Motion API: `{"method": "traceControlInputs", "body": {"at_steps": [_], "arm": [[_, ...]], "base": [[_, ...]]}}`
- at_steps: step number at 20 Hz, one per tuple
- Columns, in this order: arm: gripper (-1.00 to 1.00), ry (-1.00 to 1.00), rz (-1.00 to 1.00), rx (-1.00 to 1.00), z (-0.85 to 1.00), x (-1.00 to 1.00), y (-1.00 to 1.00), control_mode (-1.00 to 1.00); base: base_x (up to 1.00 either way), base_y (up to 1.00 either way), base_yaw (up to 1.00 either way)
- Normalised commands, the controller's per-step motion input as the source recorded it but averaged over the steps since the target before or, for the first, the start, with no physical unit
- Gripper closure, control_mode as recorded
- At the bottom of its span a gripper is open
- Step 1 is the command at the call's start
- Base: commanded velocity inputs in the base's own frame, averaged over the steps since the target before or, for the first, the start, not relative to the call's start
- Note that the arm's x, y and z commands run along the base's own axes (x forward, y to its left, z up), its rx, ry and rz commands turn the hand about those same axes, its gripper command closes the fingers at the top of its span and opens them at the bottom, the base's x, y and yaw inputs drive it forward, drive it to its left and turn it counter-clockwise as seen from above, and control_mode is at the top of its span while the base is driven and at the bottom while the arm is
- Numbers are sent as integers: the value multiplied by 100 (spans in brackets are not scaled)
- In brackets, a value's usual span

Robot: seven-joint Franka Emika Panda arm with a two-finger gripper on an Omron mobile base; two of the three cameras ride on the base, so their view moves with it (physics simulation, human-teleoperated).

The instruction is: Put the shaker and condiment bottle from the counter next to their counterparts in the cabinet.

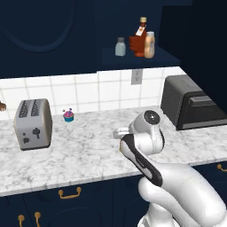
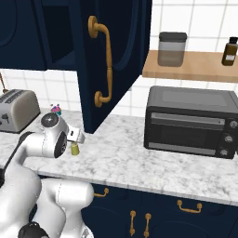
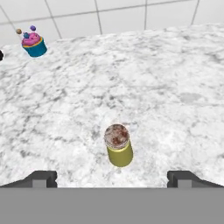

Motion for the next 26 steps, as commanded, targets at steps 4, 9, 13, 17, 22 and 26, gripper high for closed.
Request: {"method": "traceControlInputs", "body": {"at_steps": [4, 9, 13, 17, 22, 26], "arm": [[-100, 0, 4, 0, -34, 24, 0, -100], [-100, 0, 3, 0, -36, 19, 0, -100], [-100, 0, 2, 0, -34, 16, 0, -100], [-100, 0, 1, 0, -32, 16, 0, -100], [-100, 0, 1, 0, -28, 15, 0, -100], [-100, 0, 2, 0, -22, 19, 0, -100]], "base": [[0, 0, 0], [0, 0, 0], [0, 0, 0], [0, 0, 0], [0, 0, 0], [0, 0, 0]]}}
